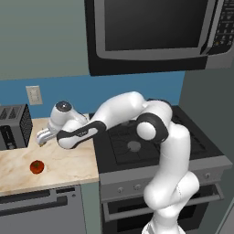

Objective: Place the pan on the rear right burner on the stove. Then place the tomato and the onion in the pan and turn on the rear right burner.

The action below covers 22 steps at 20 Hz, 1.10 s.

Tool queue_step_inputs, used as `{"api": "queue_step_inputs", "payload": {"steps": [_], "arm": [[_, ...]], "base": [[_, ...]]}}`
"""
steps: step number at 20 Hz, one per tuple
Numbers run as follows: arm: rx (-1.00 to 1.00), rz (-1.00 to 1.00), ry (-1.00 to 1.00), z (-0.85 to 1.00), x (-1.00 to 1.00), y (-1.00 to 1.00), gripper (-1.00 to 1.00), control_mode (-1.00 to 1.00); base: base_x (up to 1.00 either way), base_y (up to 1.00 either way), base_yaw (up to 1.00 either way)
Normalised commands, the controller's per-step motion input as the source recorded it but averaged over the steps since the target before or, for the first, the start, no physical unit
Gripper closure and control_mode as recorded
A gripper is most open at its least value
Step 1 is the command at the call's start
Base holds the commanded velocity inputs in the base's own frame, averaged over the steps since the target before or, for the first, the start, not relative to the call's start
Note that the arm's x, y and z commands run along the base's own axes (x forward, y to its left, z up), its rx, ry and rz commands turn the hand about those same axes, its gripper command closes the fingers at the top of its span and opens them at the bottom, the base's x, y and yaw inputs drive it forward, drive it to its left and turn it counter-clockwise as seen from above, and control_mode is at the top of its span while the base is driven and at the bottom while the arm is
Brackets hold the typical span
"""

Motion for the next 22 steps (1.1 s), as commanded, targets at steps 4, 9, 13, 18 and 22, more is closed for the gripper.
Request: {"api": "queue_step_inputs", "payload": {"steps": [4, 9, 13, 18, 22], "arm": [[0.0, 0.0, -0.02, -0.1, 0.21, 0.07, -1.0, -1.0], [0.0, 0.0, -0.04, -0.12, 0.21, 0.11, -1.0, -1.0], [0.0, 0.0, -0.02, -0.12, 0.2, 0.15, -1.0, -1.0], [0.0, 0.0, 0.0, -0.15, 0.18, 0.17, -1.0, -1.0], [0.0, 0.0, 0.0, -0.14, 0.16, 0.15, -1.0, -1.0]], "base": [[0.0, 0.0, 0.0], [0.0, 0.0, 0.0], [0.0, 0.0, 0.0], [0.0, 0.0, 0.0], [0.0, 0.0, 0.0]]}}
